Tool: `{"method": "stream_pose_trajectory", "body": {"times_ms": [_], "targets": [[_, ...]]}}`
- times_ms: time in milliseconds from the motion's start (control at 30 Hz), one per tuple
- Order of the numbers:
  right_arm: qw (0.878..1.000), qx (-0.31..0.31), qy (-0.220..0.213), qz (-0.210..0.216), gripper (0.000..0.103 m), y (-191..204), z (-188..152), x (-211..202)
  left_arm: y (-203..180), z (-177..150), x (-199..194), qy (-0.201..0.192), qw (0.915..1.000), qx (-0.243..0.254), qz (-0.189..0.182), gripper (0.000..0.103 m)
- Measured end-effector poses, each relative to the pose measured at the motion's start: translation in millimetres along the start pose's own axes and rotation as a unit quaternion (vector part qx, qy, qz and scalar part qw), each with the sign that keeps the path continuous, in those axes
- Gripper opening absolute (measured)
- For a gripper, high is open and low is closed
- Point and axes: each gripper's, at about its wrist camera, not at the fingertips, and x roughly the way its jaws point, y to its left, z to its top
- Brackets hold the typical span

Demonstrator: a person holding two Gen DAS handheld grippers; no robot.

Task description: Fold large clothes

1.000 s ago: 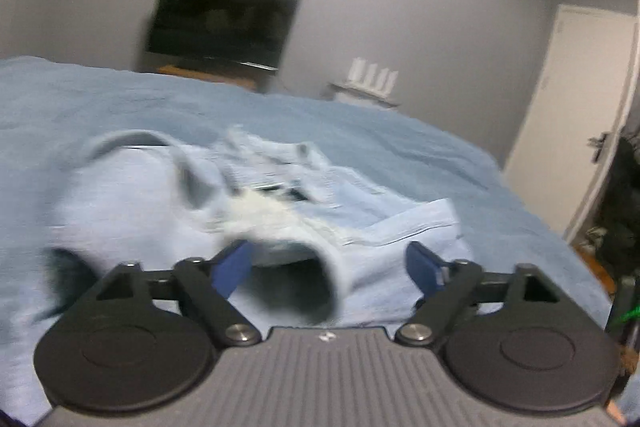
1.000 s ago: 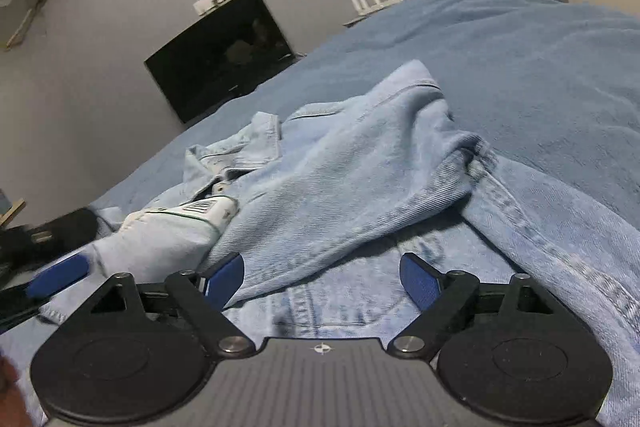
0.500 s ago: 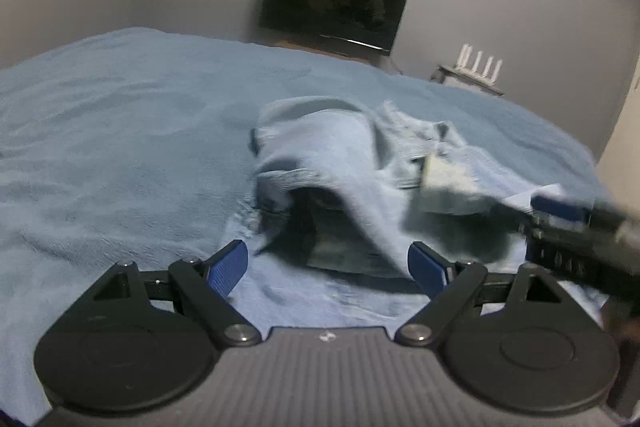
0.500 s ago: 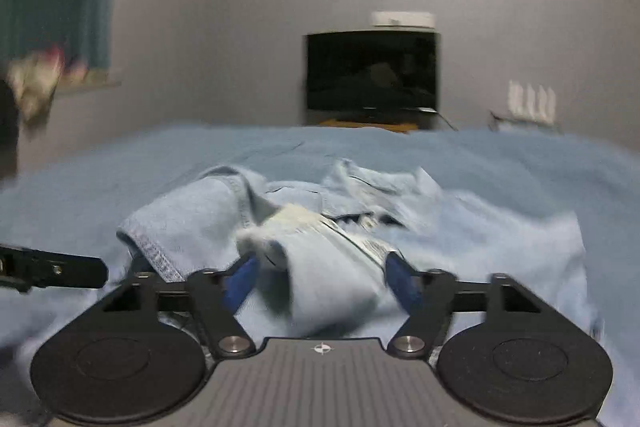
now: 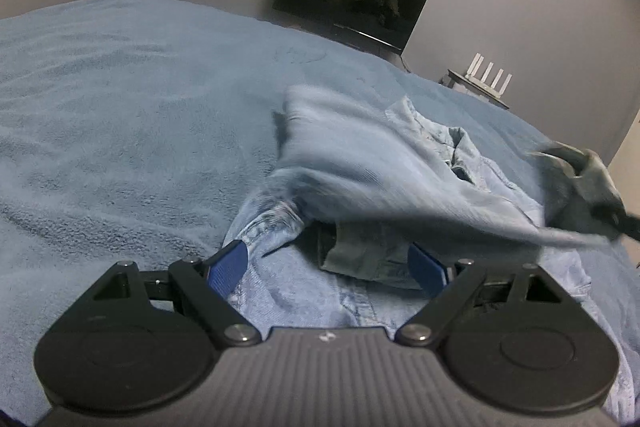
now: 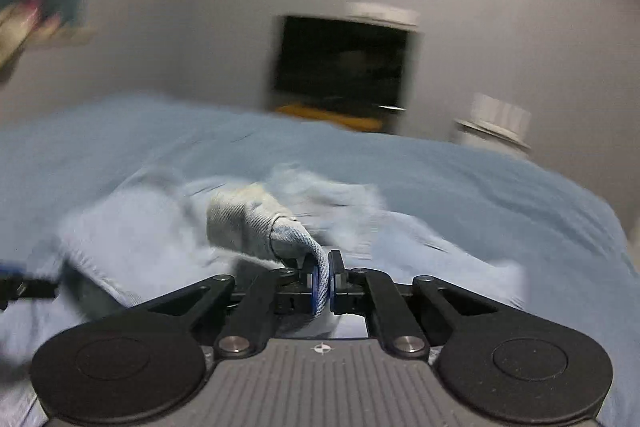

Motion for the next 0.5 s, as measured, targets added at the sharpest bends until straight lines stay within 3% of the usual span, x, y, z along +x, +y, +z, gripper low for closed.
{"method": "stream_pose_trajectory", "body": {"times_ms": [33,167,233,300,433,500], "targets": [[0.999,0.035,0.014,-0.006,0.006,-18,-6,-4,-1,0,0,0.000,1.0000,0.001,-0.002,0.087],[0.987,0.138,0.077,0.007,0.035,-64,-46,-13,-10,-1,0,0.003,0.9999,0.017,-0.002,0.087],[0.975,0.204,0.087,0.019,0.041,-82,-63,-13,-15,-2,0,0.004,0.9996,0.027,0.001,0.087],[0.957,0.274,0.091,0.026,0.054,-98,-78,-8,-18,-2,-1,0.003,0.9994,0.033,0.002,0.087],[0.940,0.329,0.078,0.043,0.058,-112,-89,1,-21,-2,-1,0.006,0.9991,0.041,0.004,0.087],[0.939,0.334,0.070,0.038,0.054,-115,-88,2,-21,-2,1,0.009,0.9991,0.041,0.005,0.087]]}}
